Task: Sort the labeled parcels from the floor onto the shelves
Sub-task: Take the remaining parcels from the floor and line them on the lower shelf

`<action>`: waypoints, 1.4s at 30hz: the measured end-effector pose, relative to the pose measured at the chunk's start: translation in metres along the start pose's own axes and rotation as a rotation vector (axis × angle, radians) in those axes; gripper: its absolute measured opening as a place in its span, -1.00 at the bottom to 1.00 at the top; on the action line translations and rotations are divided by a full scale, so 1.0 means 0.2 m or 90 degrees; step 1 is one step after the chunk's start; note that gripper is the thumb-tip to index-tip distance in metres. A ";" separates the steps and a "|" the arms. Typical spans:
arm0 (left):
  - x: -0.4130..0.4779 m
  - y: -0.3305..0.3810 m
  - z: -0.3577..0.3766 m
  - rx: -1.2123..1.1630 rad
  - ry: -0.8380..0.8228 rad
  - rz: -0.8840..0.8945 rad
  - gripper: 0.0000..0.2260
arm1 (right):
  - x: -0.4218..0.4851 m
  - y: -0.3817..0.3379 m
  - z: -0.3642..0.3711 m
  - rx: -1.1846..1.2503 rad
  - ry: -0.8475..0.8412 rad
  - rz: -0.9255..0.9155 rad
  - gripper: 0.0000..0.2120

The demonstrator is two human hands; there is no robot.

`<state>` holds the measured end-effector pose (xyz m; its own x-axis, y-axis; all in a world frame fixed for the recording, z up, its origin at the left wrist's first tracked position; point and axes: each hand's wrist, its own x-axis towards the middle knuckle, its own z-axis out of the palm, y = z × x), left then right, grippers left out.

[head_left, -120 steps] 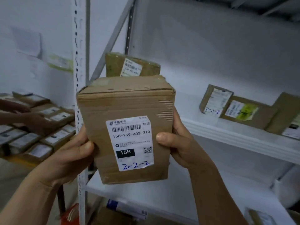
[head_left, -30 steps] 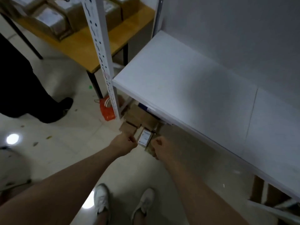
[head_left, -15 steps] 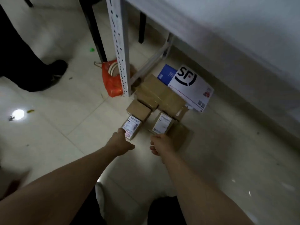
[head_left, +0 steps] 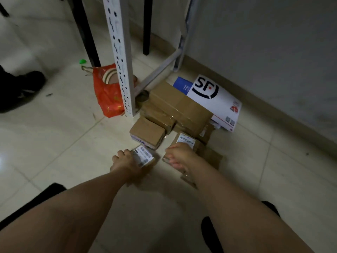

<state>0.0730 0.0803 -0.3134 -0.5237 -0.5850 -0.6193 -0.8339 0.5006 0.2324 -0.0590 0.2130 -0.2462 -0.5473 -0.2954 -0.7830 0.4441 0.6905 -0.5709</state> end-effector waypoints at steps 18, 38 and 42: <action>-0.36 0.24 -0.71 -0.798 -0.285 0.267 0.01 | -0.33 -0.25 -0.25 0.325 -0.226 -0.224 -0.60; -0.31 0.17 -0.89 -0.948 -0.182 0.319 -0.68 | -0.42 -0.39 -0.27 0.279 -0.196 -0.338 -0.49; -0.28 0.17 -0.90 -0.887 -0.195 0.340 -0.61 | -0.41 -0.39 -0.27 0.203 -0.215 -0.330 -0.50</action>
<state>0.0432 0.0151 -0.1350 -0.8985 -0.2979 -0.3223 -0.1509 -0.4799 0.8643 -0.0865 0.2188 -0.1231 -0.5180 -0.7593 -0.3938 0.3996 0.1922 -0.8963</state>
